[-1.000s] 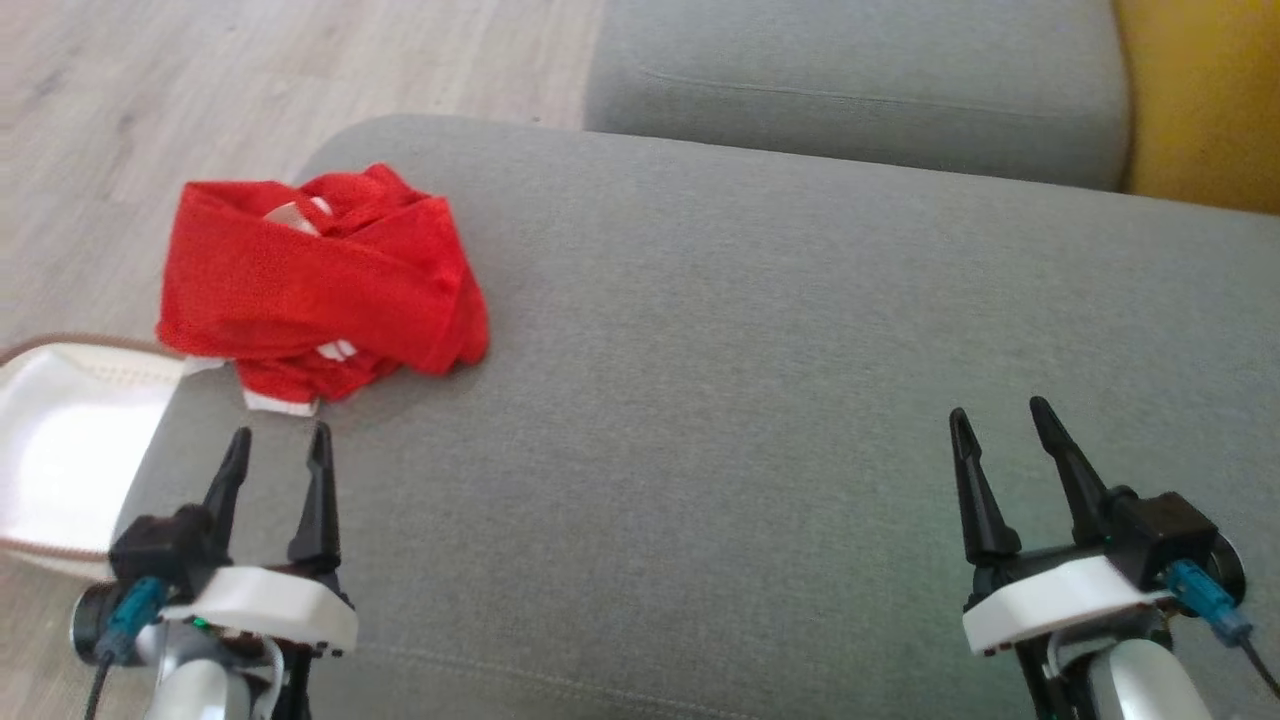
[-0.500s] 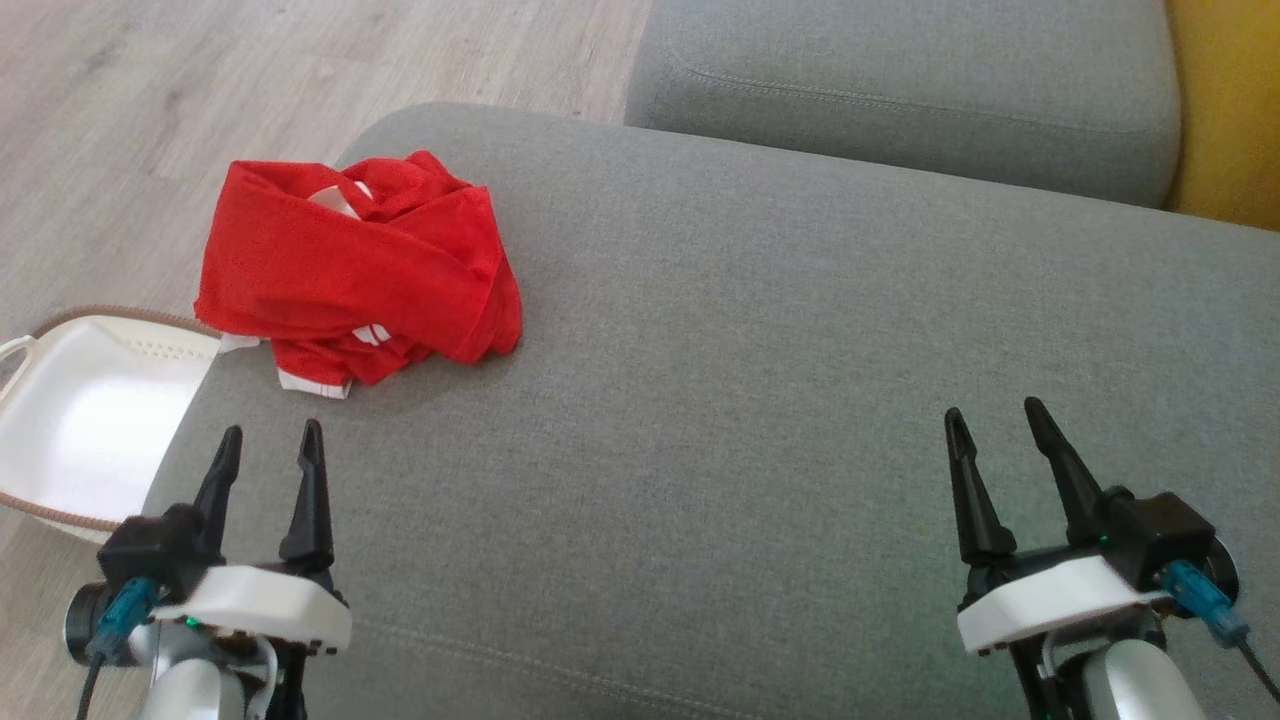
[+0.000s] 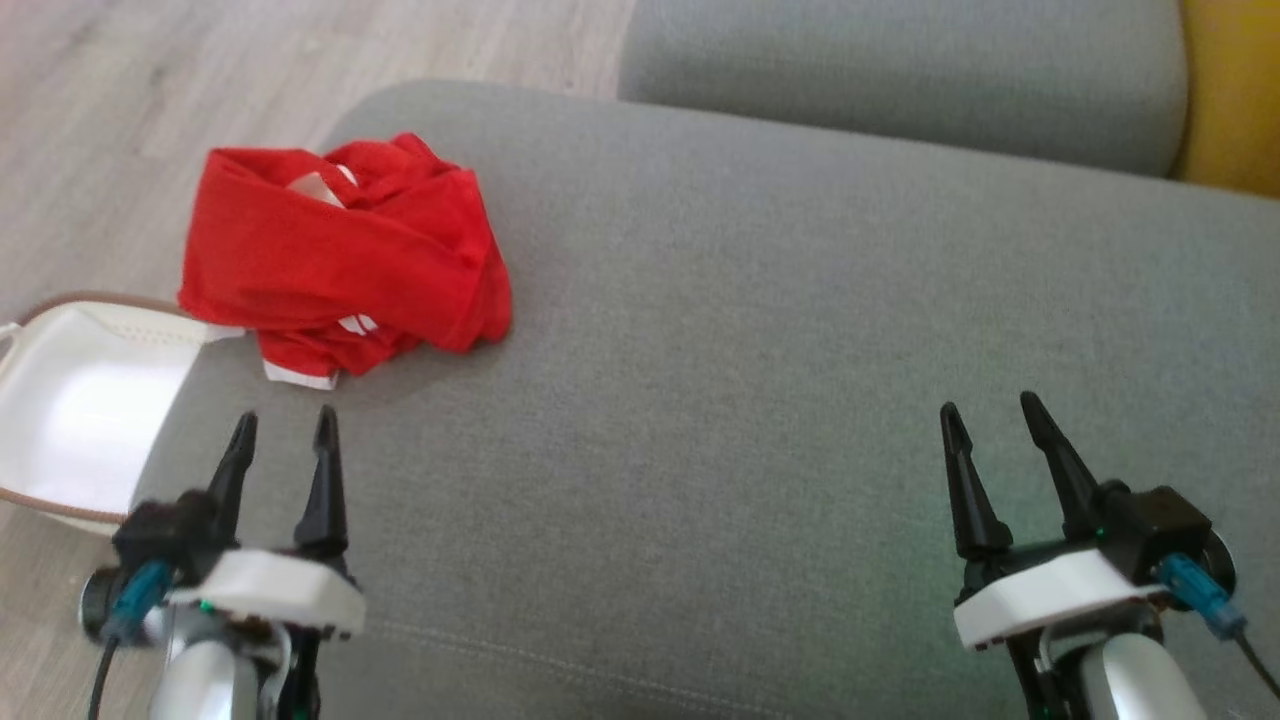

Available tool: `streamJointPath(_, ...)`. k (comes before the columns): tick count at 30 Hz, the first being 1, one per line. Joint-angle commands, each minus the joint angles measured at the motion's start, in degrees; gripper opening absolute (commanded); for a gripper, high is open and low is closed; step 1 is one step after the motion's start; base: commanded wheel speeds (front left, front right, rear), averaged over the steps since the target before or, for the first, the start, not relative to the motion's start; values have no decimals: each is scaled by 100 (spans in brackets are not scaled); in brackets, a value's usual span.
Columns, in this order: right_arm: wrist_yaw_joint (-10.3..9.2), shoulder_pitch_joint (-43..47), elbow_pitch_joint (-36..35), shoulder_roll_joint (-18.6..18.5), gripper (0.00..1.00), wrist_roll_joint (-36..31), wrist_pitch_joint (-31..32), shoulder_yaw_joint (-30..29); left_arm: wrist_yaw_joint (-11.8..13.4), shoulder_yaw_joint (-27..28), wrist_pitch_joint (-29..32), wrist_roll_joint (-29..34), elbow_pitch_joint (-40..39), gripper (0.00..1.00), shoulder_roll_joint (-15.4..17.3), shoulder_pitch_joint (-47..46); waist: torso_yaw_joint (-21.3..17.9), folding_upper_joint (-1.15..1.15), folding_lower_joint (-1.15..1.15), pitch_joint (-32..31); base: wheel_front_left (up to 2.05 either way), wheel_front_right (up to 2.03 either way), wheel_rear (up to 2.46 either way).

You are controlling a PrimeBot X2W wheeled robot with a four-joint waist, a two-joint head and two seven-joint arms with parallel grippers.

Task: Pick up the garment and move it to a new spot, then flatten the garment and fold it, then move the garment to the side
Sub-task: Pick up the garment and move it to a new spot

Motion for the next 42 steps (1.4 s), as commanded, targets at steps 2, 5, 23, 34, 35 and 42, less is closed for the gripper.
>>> streamJointPath(2, -5, -416, -290, -55, 100, -29, 61, 175, -15, 54, -71, -38, -142, 100, 34, -619, -179, 0, 0, 337, 0, 0, 0)
streamJointPath(5, -5, -514, -352, -81, 100, -46, 110, 187, -18, -7, -71, -45, -69, 100, 21, -817, -288, 0, 0, 544, 0, 0, 0)
streamJointPath(23, -5, -1274, -462, -205, 100, -74, 145, 266, 7, -118, 457, -379, 2908, 100, 703, -3289, -1228, 0, 0, 1865, 0, 0, 0)
streamJointPath(34, -5, -1348, -223, -163, 100, -19, 37, 302, 257, -146, 1243, -430, 4181, 0, 840, -3997, -1226, 0, 0, 1775, 0, 0, 0)
streamJointPath(35, -5, -1344, -207, -162, 100, -16, 33, 300, 262, -151, 1159, -429, 4196, 0, 847, -4017, -1218, 0, 0, 1746, 0, 0, 0)
streamJointPath(42, -5, -1202, -143, -157, 100, -9, 12, 261, 349, -257, 293, -327, 4071, 0, 898, -3939, -1170, 0, 0, 1407, 0, 0, 0)
